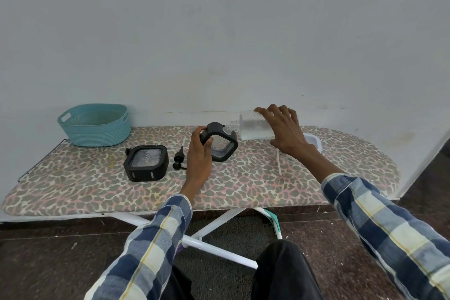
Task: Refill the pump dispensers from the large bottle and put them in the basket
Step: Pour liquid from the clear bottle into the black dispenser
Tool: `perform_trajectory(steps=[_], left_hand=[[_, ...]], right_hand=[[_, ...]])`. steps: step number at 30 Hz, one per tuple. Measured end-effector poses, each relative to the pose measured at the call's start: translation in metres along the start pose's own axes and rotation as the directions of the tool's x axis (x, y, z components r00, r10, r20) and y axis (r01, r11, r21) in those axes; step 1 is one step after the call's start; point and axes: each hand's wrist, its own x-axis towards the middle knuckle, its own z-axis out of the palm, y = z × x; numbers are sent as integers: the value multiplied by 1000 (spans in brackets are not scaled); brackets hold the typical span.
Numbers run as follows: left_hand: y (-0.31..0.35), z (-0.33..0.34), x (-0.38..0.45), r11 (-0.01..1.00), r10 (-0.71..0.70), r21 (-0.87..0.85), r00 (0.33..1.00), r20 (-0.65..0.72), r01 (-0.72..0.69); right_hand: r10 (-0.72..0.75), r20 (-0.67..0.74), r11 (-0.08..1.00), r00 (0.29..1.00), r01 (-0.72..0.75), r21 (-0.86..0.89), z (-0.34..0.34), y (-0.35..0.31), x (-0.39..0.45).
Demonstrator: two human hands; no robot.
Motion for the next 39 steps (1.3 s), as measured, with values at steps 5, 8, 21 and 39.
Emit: perform_trajectory(steps=[5,8,21,39], left_hand=[[0,0,0,1000,-4,-7,1000,4,4],[0,0,0,1000,-9,-11,1000,4,9],[0,0,0,1000,-16,-4,1000,5,16],[-1,0,0,1000,-26,10,1000,11,25]], right_hand=[[-1,-4,1000,1000,1,4,-1,0,0],[-4,-10,1000,1000,4,2,-1,0,0],[2,-5,1000,1000,-2,0,0,-1,0],[-4,-4,1000,1000,4,-15,0,0,1]])
